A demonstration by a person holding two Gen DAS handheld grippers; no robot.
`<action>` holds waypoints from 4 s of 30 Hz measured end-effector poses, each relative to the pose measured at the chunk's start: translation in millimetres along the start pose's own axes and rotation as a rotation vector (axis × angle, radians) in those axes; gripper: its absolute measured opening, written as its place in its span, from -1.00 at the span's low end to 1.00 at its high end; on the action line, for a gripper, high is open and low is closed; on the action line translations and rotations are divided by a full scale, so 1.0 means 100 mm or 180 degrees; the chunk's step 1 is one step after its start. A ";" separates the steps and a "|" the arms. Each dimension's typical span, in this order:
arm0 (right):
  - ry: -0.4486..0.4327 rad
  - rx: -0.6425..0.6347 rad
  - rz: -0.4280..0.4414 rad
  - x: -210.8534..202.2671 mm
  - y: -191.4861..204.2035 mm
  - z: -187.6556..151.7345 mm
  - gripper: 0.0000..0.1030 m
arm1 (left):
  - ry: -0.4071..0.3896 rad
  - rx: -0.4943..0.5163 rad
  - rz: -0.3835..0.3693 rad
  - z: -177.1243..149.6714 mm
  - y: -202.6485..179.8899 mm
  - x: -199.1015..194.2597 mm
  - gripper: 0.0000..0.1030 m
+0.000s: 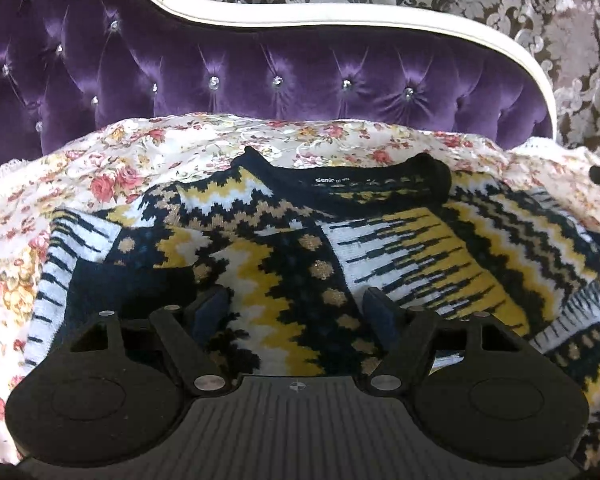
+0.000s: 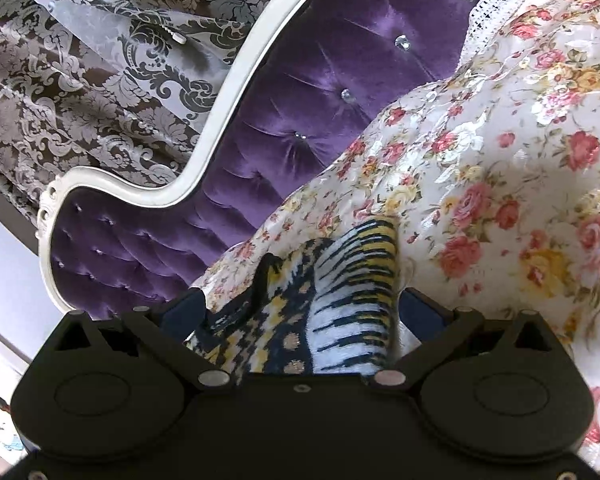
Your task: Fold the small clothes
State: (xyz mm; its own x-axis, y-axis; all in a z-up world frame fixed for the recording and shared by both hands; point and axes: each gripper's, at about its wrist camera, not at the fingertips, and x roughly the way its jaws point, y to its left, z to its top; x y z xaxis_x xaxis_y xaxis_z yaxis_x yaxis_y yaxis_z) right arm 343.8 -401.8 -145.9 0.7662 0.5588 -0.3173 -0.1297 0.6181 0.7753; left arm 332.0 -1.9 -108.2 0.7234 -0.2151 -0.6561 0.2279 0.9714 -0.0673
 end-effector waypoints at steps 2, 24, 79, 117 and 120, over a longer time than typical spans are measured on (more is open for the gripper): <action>0.0051 -0.0099 0.0006 0.04 0.04 -0.02 0.98 | 0.0010 0.0008 0.0011 0.01 -0.01 0.00 0.42; -0.0282 -0.0662 -0.1501 -0.23 0.22 -0.02 -0.25 | -0.0013 -0.0005 0.0014 -0.02 -0.03 0.02 0.44; 0.0652 -0.0796 -0.1000 -2.01 1.32 -2.74 0.99 | 0.0331 -0.0299 0.0161 -1.96 -0.33 -2.45 0.68; 0.0591 -0.0505 -0.0505 -1.97 1.12 -2.65 1.00 | 0.0351 -0.1311 -0.0580 -1.95 -0.11 -2.46 0.87; 0.0590 -0.0480 -0.0468 -1.98 1.11 -2.64 1.00 | 0.0265 -0.1604 -0.0691 -1.98 -0.03 -2.48 0.87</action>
State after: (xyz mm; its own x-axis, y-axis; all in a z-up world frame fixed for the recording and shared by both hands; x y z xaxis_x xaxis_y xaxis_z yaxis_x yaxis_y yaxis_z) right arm 11.2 -297.5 -141.4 0.6573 0.5401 -0.5256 -0.1286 0.7676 0.6279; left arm 22.8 68.1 -94.7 0.6359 -0.4270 -0.6429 0.0111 0.8380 -0.5455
